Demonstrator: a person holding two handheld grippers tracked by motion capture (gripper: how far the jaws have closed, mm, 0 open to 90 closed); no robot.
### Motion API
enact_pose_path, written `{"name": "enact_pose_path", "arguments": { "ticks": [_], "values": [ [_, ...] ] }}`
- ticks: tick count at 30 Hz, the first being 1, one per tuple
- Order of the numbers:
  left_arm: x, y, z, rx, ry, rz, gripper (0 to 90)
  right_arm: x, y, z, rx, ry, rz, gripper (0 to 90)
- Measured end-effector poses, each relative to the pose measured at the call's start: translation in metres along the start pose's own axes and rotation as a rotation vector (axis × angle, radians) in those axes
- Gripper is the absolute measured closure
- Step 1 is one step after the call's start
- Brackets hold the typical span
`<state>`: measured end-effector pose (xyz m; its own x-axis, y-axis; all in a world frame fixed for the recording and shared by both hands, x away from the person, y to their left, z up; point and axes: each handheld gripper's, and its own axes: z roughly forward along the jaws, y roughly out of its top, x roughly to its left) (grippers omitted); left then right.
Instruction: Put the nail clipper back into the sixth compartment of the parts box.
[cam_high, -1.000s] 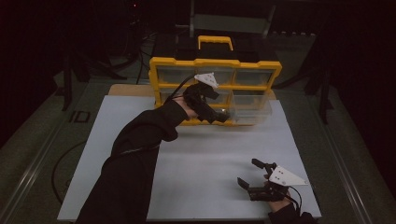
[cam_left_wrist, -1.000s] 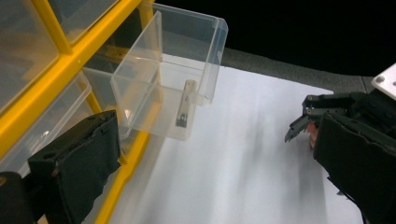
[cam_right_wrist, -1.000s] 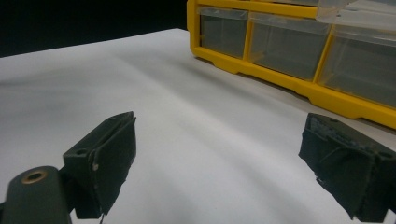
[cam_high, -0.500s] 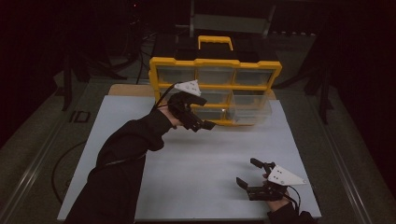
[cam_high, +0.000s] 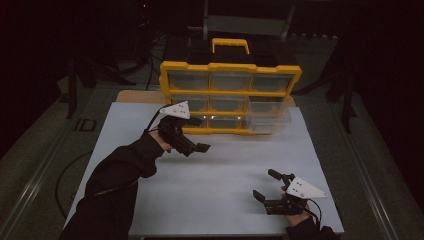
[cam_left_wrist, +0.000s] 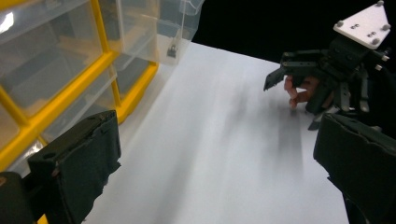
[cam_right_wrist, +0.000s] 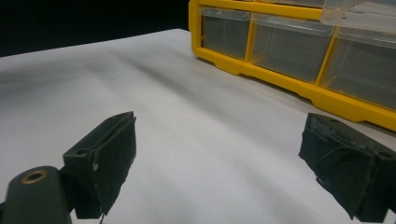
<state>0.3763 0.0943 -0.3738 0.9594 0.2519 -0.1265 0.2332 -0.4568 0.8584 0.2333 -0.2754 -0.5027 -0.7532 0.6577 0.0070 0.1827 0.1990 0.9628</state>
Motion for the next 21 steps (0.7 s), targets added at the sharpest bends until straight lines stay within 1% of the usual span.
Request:
{"name": "enact_pose_path", "arguments": {
  "ticks": [3,4,5,10,11,12,14,16,17,18,21],
  "values": [
    [-0.002,-0.01,-0.006,-0.01,0.002,-0.009,1.6,0.0,0.0,0.0,0.001,-0.002,0.004,10.8],
    [-0.003,-0.016,-0.01,-0.012,0.006,-0.01,1.7,0.0,0.0,0.0,0.001,-0.001,0.004,10.8],
    [-0.003,-0.016,-0.01,-0.012,0.006,-0.01,1.7,0.0,0.0,0.0,0.003,-0.002,0.005,10.8],
    [-0.006,-0.032,-0.021,-0.022,0.012,-0.015,1.7,0.0,0.0,0.001,0.003,-0.002,0.003,10.8],
    [-0.006,-0.032,-0.021,-0.022,0.012,-0.015,1.6,0.0,0.0,0.001,0.003,-0.002,0.003,10.8],
    [-0.008,-0.04,-0.026,-0.037,0.014,-0.02,1.7,-0.001,0.0,0.001,0.002,-0.003,0.004,10.8],
    [-0.011,-0.046,-0.029,-0.041,0.016,-0.019,1.6,-0.001,-0.001,0.001,0.002,-0.002,0.007,10.8],
    [-0.014,-0.053,-0.032,-0.046,0.013,-0.027,1.6,-0.001,-0.001,0.001,0.003,-0.002,0.008,10.8],
    [-0.016,-0.059,-0.035,-0.054,0.013,-0.035,1.6,-0.001,-0.001,0.002,0.004,-0.002,0.006,10.8],
    [-0.016,-0.059,-0.035,-0.054,0.013,-0.035,1.7,-0.001,-0.001,0.002,0.004,-0.002,0.006,10.8],
    [-0.021,-0.07,-0.037,-0.06,0.016,-0.036,1.6,0.0,-0.001,0.002,0.007,-0.002,0.003,10.8]
  ]
}}
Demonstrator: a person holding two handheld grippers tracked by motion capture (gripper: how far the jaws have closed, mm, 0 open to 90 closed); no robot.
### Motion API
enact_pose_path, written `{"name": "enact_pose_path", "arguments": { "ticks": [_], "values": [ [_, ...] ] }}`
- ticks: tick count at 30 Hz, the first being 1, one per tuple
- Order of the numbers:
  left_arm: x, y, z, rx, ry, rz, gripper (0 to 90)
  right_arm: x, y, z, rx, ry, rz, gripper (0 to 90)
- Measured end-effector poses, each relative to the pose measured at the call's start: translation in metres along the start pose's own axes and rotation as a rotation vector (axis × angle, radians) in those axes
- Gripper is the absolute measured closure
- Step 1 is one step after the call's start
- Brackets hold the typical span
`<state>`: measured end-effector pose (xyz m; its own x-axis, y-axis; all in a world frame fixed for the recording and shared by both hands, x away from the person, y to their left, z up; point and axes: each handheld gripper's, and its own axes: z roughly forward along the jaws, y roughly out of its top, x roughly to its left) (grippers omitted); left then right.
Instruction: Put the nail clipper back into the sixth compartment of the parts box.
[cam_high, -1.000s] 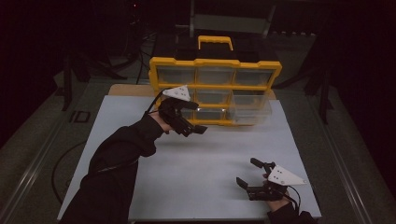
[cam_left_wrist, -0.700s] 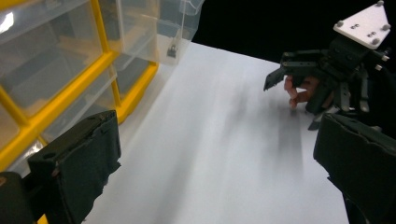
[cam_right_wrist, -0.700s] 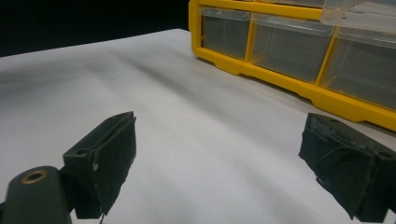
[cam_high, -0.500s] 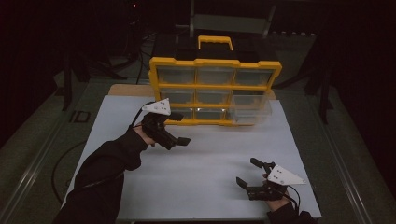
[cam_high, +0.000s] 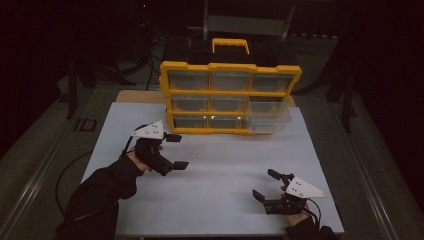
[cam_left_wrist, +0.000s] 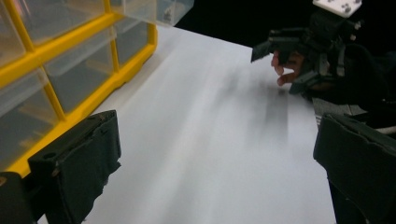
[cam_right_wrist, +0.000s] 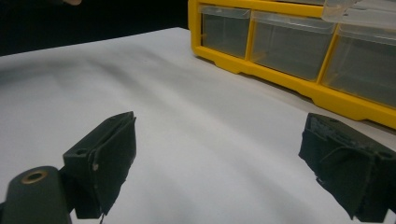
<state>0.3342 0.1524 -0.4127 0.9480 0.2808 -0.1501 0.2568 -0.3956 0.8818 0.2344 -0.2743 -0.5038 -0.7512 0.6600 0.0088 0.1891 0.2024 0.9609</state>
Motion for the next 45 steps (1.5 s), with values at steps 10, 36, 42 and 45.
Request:
{"name": "enact_pose_path", "arguments": {
  "ticks": [10,36,42,45],
  "values": [
    [-0.011,-0.042,-0.008,-0.004,0.007,-0.033,1.7,0.001,0.0,0.001,0.004,0.003,0.001,10.8],
    [-0.036,-0.124,-0.048,-0.136,0.2,-0.172,1.6,0.003,0.0,0.002,0.016,0.004,-0.01,10.8],
    [-0.045,-0.131,-0.045,-0.126,0.245,-0.182,1.6,0.003,0.0,0.002,0.018,0.001,-0.017,10.8],
    [-0.046,-0.134,-0.045,-0.14,0.293,-0.186,1.6,0.003,0.0,0.002,0.017,0.001,-0.018,10.8]
  ]
}}
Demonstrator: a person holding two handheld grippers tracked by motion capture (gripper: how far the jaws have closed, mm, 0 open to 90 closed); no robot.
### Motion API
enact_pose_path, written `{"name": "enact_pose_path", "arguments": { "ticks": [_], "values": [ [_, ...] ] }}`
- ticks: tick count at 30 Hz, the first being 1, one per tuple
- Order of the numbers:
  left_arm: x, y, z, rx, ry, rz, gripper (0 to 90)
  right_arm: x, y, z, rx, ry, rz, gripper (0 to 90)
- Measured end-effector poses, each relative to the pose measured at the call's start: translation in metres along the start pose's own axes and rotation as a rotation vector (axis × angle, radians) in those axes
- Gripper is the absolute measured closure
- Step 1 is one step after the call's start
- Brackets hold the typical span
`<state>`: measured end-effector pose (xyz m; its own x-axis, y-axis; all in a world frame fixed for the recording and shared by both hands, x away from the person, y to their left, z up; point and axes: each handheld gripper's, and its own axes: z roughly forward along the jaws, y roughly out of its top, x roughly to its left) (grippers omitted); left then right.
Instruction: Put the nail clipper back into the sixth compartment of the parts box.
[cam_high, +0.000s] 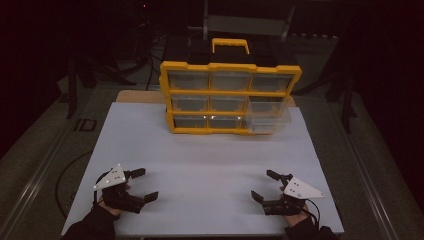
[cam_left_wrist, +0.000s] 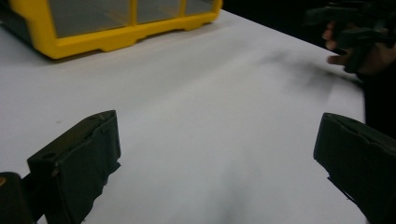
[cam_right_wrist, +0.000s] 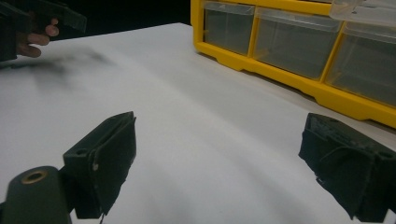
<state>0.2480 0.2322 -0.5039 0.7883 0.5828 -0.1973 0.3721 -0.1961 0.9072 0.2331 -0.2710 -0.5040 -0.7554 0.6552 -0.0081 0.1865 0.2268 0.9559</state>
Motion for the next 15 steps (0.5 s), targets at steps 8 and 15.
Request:
{"name": "enact_pose_path", "arguments": {
  "ticks": [8,15],
  "values": [
    [0.0075,-0.006,-0.0012,-0.041,0.063,-0.051,1.5,-0.0004,-0.0007,0.0002,0.001,0.003,0.0,10.8],
    [0.009,-0.0078,-0.0046,-0.051,0.102,-0.04,1.5,-0.0006,-0.0018,0.0013,0.015,0.0,-0.002,10.8]
  ]
}}
